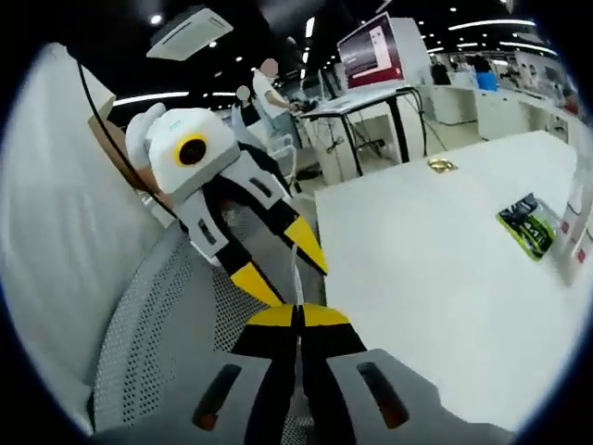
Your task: Arrange the skincare products in the storage area until every visible bottle or jar stands upright without overlapping.
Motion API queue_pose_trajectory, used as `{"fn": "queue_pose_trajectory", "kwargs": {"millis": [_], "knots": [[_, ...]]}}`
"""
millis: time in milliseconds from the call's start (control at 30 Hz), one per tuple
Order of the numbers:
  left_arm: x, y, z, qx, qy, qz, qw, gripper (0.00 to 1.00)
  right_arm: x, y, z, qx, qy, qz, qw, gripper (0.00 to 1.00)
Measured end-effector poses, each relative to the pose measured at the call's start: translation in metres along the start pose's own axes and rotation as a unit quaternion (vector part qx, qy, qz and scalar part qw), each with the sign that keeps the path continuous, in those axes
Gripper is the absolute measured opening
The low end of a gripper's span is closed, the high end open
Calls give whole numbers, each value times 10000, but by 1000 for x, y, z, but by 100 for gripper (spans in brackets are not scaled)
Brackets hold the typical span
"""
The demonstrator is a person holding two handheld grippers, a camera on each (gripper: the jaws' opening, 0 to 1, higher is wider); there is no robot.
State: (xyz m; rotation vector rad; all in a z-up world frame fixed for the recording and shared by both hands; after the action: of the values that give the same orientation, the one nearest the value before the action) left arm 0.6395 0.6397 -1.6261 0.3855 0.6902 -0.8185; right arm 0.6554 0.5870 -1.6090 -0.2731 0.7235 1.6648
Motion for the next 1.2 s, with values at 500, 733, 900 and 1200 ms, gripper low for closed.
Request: {"fn": "queue_pose_trajectory", "kwargs": {"millis": [500,733,900,1200], "knots": [[-1,-1,-7,-247,289,-111,9992,0,5,-10,-7,405,-213,-354,9983,4],[-4,0,-1,-382,121,-136,9991,0,7,-18,-23,575,-35,-513,9970,15],[-5,-1,2,-511,-3,-238,9984,0,3,-16,-10,950,-569,-404,9930,15],[-5,2,5,-774,-138,-306,9964,0,6,-19,-3,901,-685,-544,9921,13]]}}
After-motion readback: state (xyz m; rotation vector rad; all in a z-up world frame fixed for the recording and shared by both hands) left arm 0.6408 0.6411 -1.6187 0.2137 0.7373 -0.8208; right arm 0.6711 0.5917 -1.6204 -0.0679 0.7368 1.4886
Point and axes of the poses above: the point that each gripper's makers call its tool centre point, and the gripper's own axes: x roughly forward along the fingers, y roughly to its left, z roughly out of its top, the point moved 3 cm from there along -x, roughly backward along the fingers, and after that the axes turned 3 degrees about y, right-handed, at the moved point
